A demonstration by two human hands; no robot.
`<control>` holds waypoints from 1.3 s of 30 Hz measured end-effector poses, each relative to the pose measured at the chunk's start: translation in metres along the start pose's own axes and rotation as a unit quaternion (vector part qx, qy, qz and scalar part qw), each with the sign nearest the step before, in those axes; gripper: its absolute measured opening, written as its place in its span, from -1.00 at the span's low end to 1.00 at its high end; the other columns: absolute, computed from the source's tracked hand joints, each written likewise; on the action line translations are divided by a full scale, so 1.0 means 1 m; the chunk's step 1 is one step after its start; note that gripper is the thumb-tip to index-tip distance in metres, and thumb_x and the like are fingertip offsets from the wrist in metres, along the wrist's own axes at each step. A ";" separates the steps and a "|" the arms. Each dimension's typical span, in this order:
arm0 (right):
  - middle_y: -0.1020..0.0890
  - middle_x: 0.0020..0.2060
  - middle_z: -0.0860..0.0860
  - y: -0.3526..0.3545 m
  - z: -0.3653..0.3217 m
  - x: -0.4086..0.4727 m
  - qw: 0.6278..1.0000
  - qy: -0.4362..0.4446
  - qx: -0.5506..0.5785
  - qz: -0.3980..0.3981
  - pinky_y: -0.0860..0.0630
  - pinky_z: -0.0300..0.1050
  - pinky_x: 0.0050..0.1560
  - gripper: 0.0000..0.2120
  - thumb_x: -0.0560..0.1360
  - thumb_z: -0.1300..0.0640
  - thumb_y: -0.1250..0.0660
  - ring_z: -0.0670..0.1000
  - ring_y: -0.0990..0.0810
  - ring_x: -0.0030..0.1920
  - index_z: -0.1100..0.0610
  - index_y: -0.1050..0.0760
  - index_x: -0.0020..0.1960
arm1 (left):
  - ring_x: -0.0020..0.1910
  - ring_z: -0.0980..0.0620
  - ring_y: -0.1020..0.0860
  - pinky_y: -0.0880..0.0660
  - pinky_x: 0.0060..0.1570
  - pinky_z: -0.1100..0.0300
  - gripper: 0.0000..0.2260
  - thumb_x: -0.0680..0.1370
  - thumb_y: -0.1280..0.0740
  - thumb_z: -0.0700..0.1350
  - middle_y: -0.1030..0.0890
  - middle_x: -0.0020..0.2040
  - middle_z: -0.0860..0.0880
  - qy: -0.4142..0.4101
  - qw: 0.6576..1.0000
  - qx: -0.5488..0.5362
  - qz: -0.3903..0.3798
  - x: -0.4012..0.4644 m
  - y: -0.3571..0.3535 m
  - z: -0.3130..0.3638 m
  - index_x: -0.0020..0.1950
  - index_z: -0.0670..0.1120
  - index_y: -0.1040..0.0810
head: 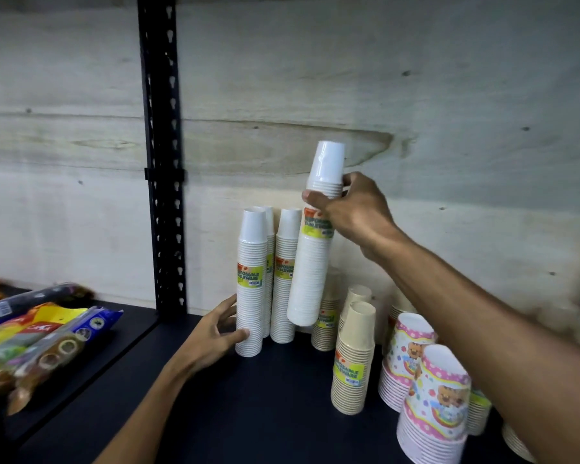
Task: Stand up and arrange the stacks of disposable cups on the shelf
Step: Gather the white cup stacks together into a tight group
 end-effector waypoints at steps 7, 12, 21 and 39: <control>-0.61 0.20 0.04 -0.050 0.031 -0.022 0.994 -0.037 -0.078 -0.066 -0.55 -0.01 0.13 -0.40 0.39 -0.19 -0.49 0.08 -0.61 0.14 0.11 -0.41 0.27 | 0.31 0.12 -0.53 -0.41 0.36 0.06 -0.39 0.53 -0.42 -0.24 -0.55 0.34 0.06 0.003 1.000 -0.026 0.002 0.000 0.000 0.001 0.53 0.01 -0.29; -0.60 0.22 0.07 -0.074 0.055 -0.030 0.990 -0.058 -0.096 -0.082 -0.53 -0.02 0.12 -0.37 0.38 -0.19 -0.50 0.12 -0.59 0.18 0.12 -0.39 0.28 | 0.30 0.17 -0.53 -0.42 0.35 0.11 -0.43 0.54 -0.41 -0.16 -0.55 0.34 0.08 0.011 0.999 -0.043 0.013 0.000 0.000 0.003 0.51 0.02 -0.32; -0.56 0.22 0.09 -0.089 0.068 -0.037 0.994 -0.056 -0.085 -0.046 -0.52 0.09 0.18 -0.35 0.39 -0.23 -0.47 0.16 -0.57 0.19 0.12 -0.35 0.28 | 0.29 0.10 -0.55 -0.48 0.29 0.09 -0.41 0.52 -0.43 -0.24 -0.57 0.33 0.05 -0.002 1.000 -0.027 0.006 -0.002 -0.002 0.006 0.50 0.01 -0.32; -0.50 0.33 0.11 -0.149 0.153 -0.101 0.976 -0.135 -0.111 -0.131 -0.43 -0.05 0.27 -0.47 0.48 0.10 -0.43 0.16 -0.49 0.33 0.16 -0.32 0.37 | 0.21 0.31 -0.55 -0.53 0.01 0.39 -0.43 0.49 -0.43 -0.36 -0.54 0.28 0.15 0.017 1.000 -0.018 -0.007 -0.002 -0.006 0.002 0.40 0.01 -0.34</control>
Point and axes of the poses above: each hand's wrist, its own x-axis towards the middle knuckle, its own y-axis out of the back of the hand, z = x × y, the point moved 9 cm from there along x, towards the middle knuckle
